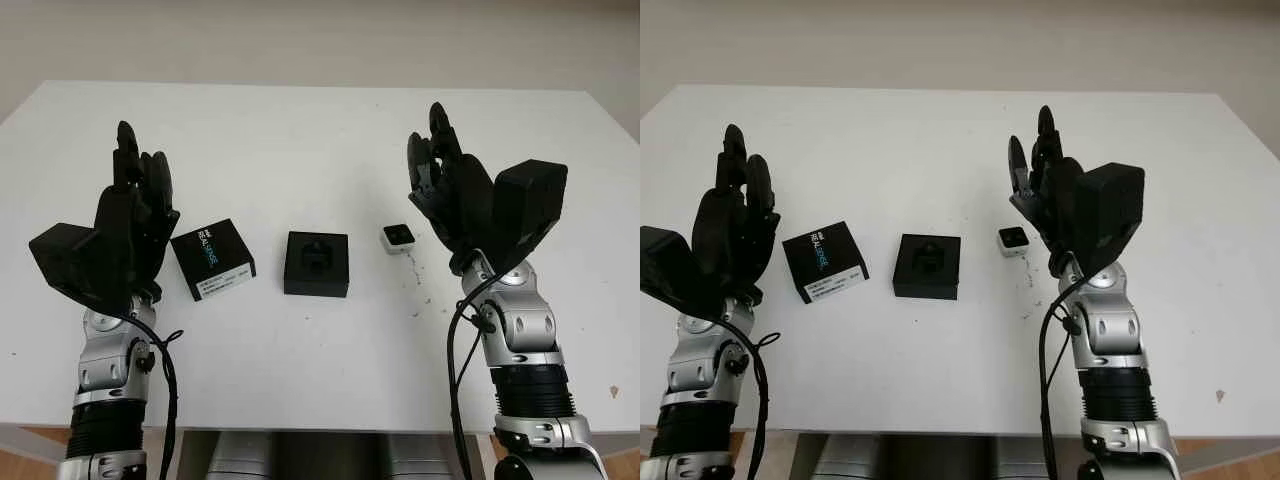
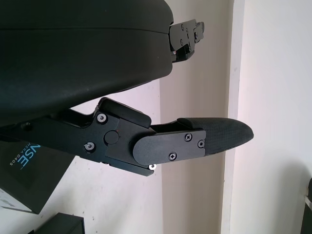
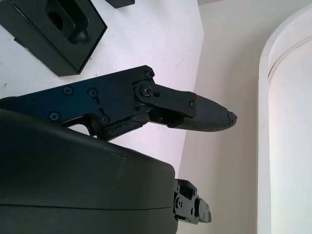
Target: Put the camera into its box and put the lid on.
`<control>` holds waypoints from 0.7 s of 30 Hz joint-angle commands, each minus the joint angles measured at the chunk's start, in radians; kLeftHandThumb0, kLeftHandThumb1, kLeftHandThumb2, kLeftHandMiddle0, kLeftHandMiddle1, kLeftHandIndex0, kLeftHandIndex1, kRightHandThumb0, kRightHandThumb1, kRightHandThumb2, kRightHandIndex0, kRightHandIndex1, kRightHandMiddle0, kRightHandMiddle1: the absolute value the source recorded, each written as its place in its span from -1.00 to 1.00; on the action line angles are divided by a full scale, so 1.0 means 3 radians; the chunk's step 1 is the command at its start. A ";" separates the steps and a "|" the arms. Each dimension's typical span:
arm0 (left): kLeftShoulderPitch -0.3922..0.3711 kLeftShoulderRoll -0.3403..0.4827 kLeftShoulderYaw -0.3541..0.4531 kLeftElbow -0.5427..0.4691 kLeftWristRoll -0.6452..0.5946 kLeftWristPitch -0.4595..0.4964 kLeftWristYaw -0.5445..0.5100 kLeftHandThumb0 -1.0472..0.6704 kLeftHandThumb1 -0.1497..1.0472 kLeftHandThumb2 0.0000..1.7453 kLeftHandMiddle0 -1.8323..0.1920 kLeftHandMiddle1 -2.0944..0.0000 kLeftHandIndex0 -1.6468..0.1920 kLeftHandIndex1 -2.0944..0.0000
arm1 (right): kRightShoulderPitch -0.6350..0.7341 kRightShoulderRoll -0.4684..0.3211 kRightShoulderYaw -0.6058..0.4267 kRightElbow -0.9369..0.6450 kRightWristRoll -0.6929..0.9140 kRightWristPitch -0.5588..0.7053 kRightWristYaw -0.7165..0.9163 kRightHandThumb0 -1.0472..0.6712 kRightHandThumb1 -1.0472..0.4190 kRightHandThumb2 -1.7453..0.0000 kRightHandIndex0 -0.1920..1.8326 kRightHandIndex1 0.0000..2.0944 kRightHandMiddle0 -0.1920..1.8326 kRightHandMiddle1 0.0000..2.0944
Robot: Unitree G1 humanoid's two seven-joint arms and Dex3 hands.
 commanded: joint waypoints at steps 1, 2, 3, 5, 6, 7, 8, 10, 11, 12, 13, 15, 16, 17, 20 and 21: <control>0.0009 0.0023 0.0004 -0.0050 0.0013 -0.0002 0.0005 -0.68 1.00 -0.39 0.99 0.95 0.99 0.96 | 0.0013 -0.0013 0.0001 -0.0081 -0.0001 -0.0008 -0.0001 -0.54 -1.00 0.28 -1.00 -1.00 -1.00 -1.00; 0.0015 0.0020 0.0000 -0.0057 0.0015 -0.0003 0.0004 -0.68 1.00 -0.39 0.99 0.95 1.00 0.96 | 0.0020 -0.0020 0.0006 -0.0084 -0.0008 -0.0007 0.0002 -0.55 -1.00 0.28 -1.00 -1.00 -1.00 -1.00; 0.0021 0.0016 -0.0002 -0.0066 0.0010 0.0001 0.0000 -0.68 1.00 -0.39 0.99 0.95 1.00 0.96 | 0.0025 -0.0022 0.0006 -0.0087 -0.0009 -0.0007 0.0003 -0.55 -1.00 0.28 -1.00 -1.00 -1.00 -1.00; 0.0021 0.0007 -0.0009 -0.0070 0.0011 0.0014 0.0006 -0.67 1.00 -0.39 0.99 0.95 1.00 0.96 | 0.0025 -0.0021 -0.0006 -0.0079 0.0009 -0.0010 0.0015 -0.55 -1.00 0.29 -1.00 -1.00 -1.00 -1.00; 0.0015 0.0005 -0.0013 -0.0065 0.0014 0.0018 0.0009 -0.67 1.00 -0.39 0.99 0.95 1.00 0.96 | 0.0021 -0.0024 -0.0012 -0.0073 0.0019 -0.0001 0.0023 -0.55 -1.00 0.29 -1.00 -1.00 -1.00 -1.00; 0.0009 0.0003 -0.0017 -0.0057 0.0015 0.0020 0.0010 -0.67 1.00 -0.39 0.99 0.95 1.00 0.96 | 0.0018 -0.0030 -0.0014 -0.0064 0.0025 0.0002 0.0037 -0.56 -1.00 0.30 -1.00 -1.00 -1.00 -1.00; 0.0004 0.0002 -0.0021 -0.0048 0.0019 0.0019 0.0011 -0.67 1.00 -0.40 0.99 0.95 1.00 0.96 | 0.0015 -0.0039 -0.0013 -0.0055 0.0026 0.0005 0.0050 -0.56 -1.00 0.29 -1.00 -1.00 -1.00 -1.00; -0.0005 -0.0005 -0.0028 -0.0025 0.0023 0.0010 0.0018 -0.66 1.00 -0.40 0.99 0.95 1.00 0.96 | 0.0003 -0.0046 -0.0022 -0.0030 0.0027 0.0004 0.0053 -0.56 -1.00 0.29 -1.00 -1.00 -1.00 -1.00; -0.0007 -0.0008 -0.0031 -0.0019 0.0024 0.0011 0.0020 -0.66 1.00 -0.40 0.99 0.95 0.99 0.95 | -0.0007 -0.0048 -0.0036 -0.0022 0.0034 0.0008 0.0048 -0.53 -1.00 0.32 -1.00 -1.00 -1.00 -1.00; -0.0009 -0.0008 -0.0033 -0.0013 0.0025 0.0009 0.0021 -0.66 1.00 -0.41 0.99 0.95 0.99 0.95 | -0.0020 -0.0055 -0.0055 -0.0020 0.0040 0.0023 0.0035 -0.51 -1.00 0.36 -1.00 -1.00 -1.00 -1.00; -0.0009 -0.0007 -0.0035 -0.0007 0.0028 0.0006 0.0022 -0.66 1.00 -0.41 0.99 0.95 0.99 0.95 | -0.0037 -0.0072 -0.0078 -0.0017 0.0049 0.0033 0.0032 -0.49 -1.00 0.41 -1.00 -1.00 -1.00 -1.00; -0.0005 -0.0002 -0.0037 -0.0003 0.0028 -0.0007 0.0017 -0.66 1.00 -0.40 1.00 0.95 1.00 0.95 | -0.0080 -0.0152 -0.0083 0.0019 -0.0024 -0.0041 0.0011 -0.48 -1.00 0.60 -0.90 -0.95 -0.89 -0.93; -0.0001 -0.0002 -0.0035 -0.0004 0.0022 -0.0011 0.0014 -0.66 1.00 -0.40 1.00 0.95 1.00 0.95 | -0.0105 -0.0216 -0.0067 0.0047 -0.0094 -0.0108 0.0009 -0.48 -1.00 0.68 -0.84 -0.91 -0.81 -0.89; 0.0002 -0.0001 -0.0034 -0.0006 0.0019 -0.0015 0.0014 -0.66 1.00 -0.41 1.00 0.95 1.00 0.95 | -0.0134 -0.0290 -0.0046 0.0072 -0.0167 -0.0143 0.0017 -0.48 -1.00 0.76 -0.77 -0.88 -0.74 -0.84; 0.0008 0.0007 -0.0041 -0.0012 0.0039 -0.0015 0.0021 -0.67 1.00 -0.41 0.99 0.95 0.99 0.95 | -0.0228 -0.0515 0.0002 0.0153 -0.0334 -0.0251 0.0120 -0.49 -0.95 0.92 -0.57 -0.82 -0.78 -0.38; 0.0012 0.0010 -0.0043 -0.0021 0.0043 -0.0010 0.0019 -0.67 1.00 -0.41 0.99 0.95 0.99 0.95 | -0.0262 -0.0598 0.0022 0.0179 -0.0389 -0.0266 0.0161 -0.45 -0.91 0.94 -0.55 -0.81 -0.81 -0.29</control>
